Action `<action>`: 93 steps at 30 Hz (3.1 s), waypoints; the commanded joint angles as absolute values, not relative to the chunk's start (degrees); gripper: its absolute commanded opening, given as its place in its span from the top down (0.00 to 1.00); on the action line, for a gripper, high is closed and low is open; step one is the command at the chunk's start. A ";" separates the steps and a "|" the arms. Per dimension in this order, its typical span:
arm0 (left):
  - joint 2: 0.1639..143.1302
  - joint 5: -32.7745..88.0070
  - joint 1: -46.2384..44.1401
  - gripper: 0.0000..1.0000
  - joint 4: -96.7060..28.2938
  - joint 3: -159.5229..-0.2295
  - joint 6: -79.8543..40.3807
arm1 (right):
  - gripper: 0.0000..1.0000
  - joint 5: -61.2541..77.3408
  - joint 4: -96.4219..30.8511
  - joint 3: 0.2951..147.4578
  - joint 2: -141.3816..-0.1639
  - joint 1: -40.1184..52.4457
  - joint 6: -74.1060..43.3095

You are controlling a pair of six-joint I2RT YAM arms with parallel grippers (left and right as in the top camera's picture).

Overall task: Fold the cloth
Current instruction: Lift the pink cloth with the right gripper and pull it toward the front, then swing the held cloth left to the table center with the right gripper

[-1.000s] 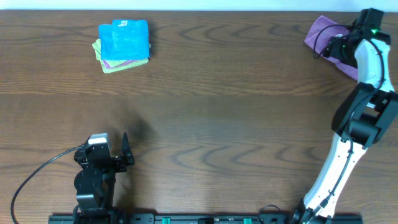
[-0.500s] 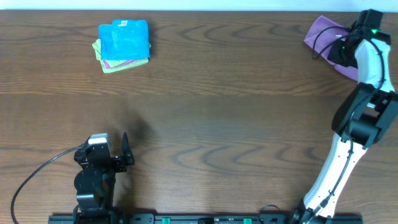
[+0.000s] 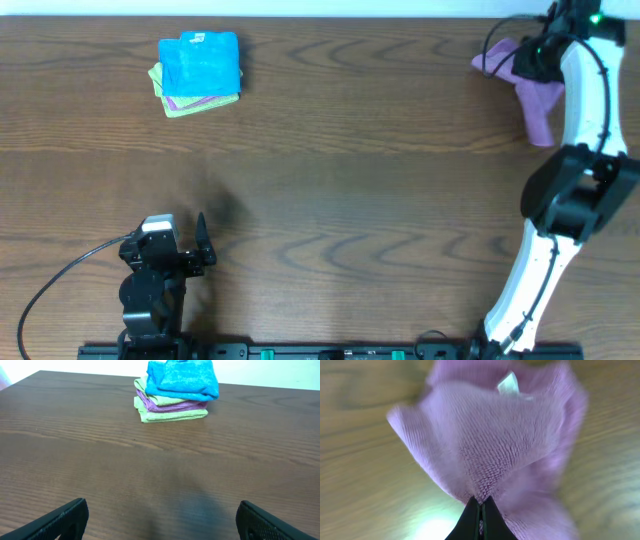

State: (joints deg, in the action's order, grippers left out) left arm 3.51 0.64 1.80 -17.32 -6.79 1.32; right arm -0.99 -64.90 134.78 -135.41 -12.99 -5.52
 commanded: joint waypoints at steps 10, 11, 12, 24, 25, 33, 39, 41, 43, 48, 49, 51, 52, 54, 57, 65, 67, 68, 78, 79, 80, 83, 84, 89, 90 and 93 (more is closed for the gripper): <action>3.20 -0.14 1.67 0.05 -17.67 -5.34 1.17 | 0.99 4.34 -73.10 136.70 -111.79 -10.83 -3.99; 3.20 -0.14 1.67 0.05 -17.65 -5.34 1.17 | 0.99 4.32 -73.95 136.68 -110.24 -10.44 -3.97; 3.20 -0.14 1.67 0.05 -17.65 -5.34 1.17 | 0.99 4.29 -74.81 136.55 -108.33 -9.96 -3.90; 3.20 -0.14 1.67 0.05 -17.65 -5.34 1.17 | 0.98 -1.26 -73.30 114.56 -79.99 -1.52 -3.60; 3.20 -0.14 1.67 0.05 -17.65 -5.34 1.17 | 0.98 -1.26 -73.63 112.57 -77.89 -1.02 -3.60; 3.20 -0.14 1.67 0.05 -17.65 -5.34 1.17 | 0.98 -1.21 -85.12 103.04 -62.59 2.00 -6.00; 3.20 -0.14 1.67 0.05 -17.65 -5.34 1.17 | 0.98 -1.06 -93.82 102.96 -55.81 3.22 -6.42; 3.20 -0.14 1.67 0.05 -17.65 -5.34 1.17 | 0.98 -1.10 -94.63 102.94 -53.45 3.64 -6.37; 3.20 -0.14 1.67 0.05 -17.65 -5.34 1.17 | 0.98 -1.08 -95.18 102.94 -51.42 4.21 -6.39; 3.20 -0.14 1.67 0.04 -17.65 -5.34 1.17 | 0.99 -0.56 -94.94 101.62 -49.98 4.95 -6.37; 3.20 -0.14 1.67 0.05 -17.67 -5.34 1.17 | 0.98 0.47 -94.02 101.08 -50.43 4.95 -6.33; 3.20 -0.14 1.67 0.04 -17.67 -5.34 1.17 | 0.98 3.09 -91.09 99.44 -52.58 4.97 -5.63; 3.20 -0.14 1.67 0.05 -17.65 -5.34 1.17 | 0.98 4.75 -89.38 98.72 -54.00 4.97 -5.48; 3.20 -0.14 1.67 0.05 -17.67 -5.34 1.17 | 0.99 12.03 -84.55 97.65 -58.28 4.99 -4.34; 3.20 -0.14 1.67 0.05 -17.65 -5.34 1.17 | 0.98 30.22 -74.28 98.59 -68.40 7.46 -1.30; 3.20 -0.14 1.67 0.05 -17.65 -5.34 1.17 | 0.01 34.06 -82.72 108.05 -89.97 14.68 6.09; 3.20 -0.14 1.67 0.05 -17.65 -5.34 1.17 | 0.01 32.05 -82.91 108.12 -90.06 14.66 6.09; 3.20 -0.14 1.67 0.05 -17.65 -5.34 1.17 | 0.01 31.09 -82.91 108.33 -89.62 14.66 6.09; 3.20 -0.14 1.67 0.05 -17.67 -5.34 1.17 | 0.01 11.97 -85.84 107.59 -86.98 14.72 2.20; 3.20 -0.14 1.67 0.04 -17.65 -5.34 1.17 | 0.06 11.94 -85.32 106.72 -87.29 14.70 2.17; 3.20 -0.14 1.67 0.05 -17.67 -5.34 1.17 | 0.40 11.70 -84.38 105.47 -87.55 14.70 2.17; 3.20 -0.14 1.67 0.05 -17.65 -5.34 1.17 | 0.95 10.63 -80.07 100.84 -88.55 14.66 0.62; 3.20 -0.14 1.67 0.05 -17.65 -5.34 1.17 | 0.99 10.72 -77.87 98.94 -88.99 14.68 0.14; 3.20 -0.14 1.67 0.05 -17.65 -5.34 1.17 | 0.98 10.66 -67.59 93.65 -92.07 14.85 -0.62; 3.20 -0.14 1.67 0.05 -17.65 -5.34 1.17 | 0.98 10.37 -66.11 93.47 -93.19 15.09 -0.62; 3.20 -0.14 1.67 0.04 -17.67 -5.34 1.17 | 0.98 10.02 -62.35 93.49 -97.14 15.49 -1.58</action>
State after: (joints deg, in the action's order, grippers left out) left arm 3.49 0.64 1.80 -17.34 -6.79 1.32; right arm 10.83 -63.68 93.78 -94.63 14.70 0.25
